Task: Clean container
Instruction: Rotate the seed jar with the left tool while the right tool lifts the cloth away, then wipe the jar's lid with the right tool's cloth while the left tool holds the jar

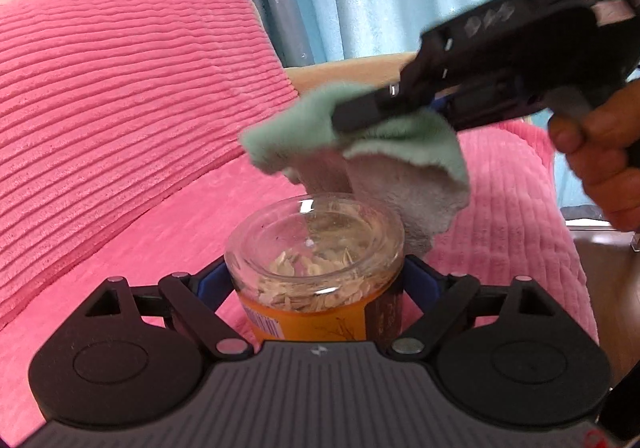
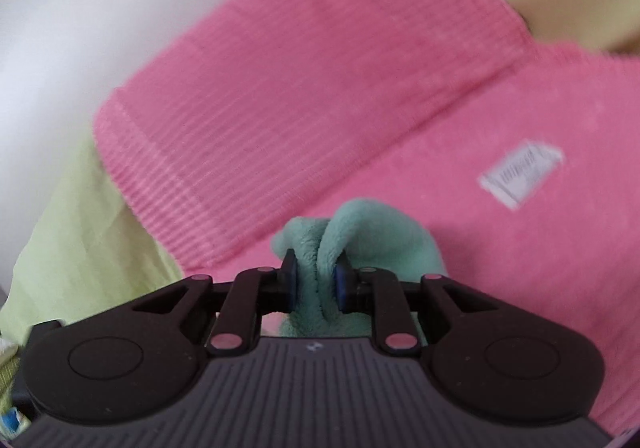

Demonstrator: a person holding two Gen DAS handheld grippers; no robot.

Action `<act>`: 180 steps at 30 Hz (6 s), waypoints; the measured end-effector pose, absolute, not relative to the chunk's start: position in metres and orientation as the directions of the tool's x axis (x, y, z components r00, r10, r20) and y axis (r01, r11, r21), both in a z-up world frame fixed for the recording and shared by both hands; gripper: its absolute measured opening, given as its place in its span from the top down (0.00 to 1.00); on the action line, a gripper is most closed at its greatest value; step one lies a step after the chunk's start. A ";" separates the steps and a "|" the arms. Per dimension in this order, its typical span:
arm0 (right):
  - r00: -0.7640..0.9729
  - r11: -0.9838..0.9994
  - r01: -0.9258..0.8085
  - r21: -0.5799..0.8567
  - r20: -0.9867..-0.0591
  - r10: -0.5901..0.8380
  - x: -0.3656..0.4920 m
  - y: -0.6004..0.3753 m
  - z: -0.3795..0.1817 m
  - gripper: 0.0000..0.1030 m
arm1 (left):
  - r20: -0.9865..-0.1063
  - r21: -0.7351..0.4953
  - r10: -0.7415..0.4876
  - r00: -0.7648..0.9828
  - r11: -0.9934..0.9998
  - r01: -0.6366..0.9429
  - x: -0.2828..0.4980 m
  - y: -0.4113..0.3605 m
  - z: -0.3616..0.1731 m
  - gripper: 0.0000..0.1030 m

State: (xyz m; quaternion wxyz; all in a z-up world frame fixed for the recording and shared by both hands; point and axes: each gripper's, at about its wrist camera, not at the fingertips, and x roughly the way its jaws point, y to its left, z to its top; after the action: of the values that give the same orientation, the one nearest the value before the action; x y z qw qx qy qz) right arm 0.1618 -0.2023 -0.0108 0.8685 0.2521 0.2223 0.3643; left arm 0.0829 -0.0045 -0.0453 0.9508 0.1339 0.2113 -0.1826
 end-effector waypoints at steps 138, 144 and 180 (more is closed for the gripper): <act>0.645 0.737 -0.655 0.166 -0.386 0.659 0.144 -0.133 0.001 0.93 | -0.444 0.151 -0.294 0.847 0.907 0.394 0.080 -0.007 -0.046 0.17; 0.586 0.728 -0.653 0.207 -0.470 0.660 0.139 -0.143 0.010 0.92 | -0.446 0.143 -0.299 0.844 0.907 0.396 0.080 -0.003 -0.045 0.17; 0.716 0.807 -0.515 0.290 -0.373 0.591 0.154 -0.173 -0.002 0.91 | -0.443 0.143 -0.297 0.846 0.908 0.394 0.083 -0.003 -0.041 0.17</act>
State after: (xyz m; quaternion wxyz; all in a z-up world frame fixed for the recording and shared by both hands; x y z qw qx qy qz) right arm 0.1545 -0.1729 -0.0019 0.9224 0.0830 0.2290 0.2996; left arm 0.0829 -0.0033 -0.0410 0.9538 0.1147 0.2105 -0.1810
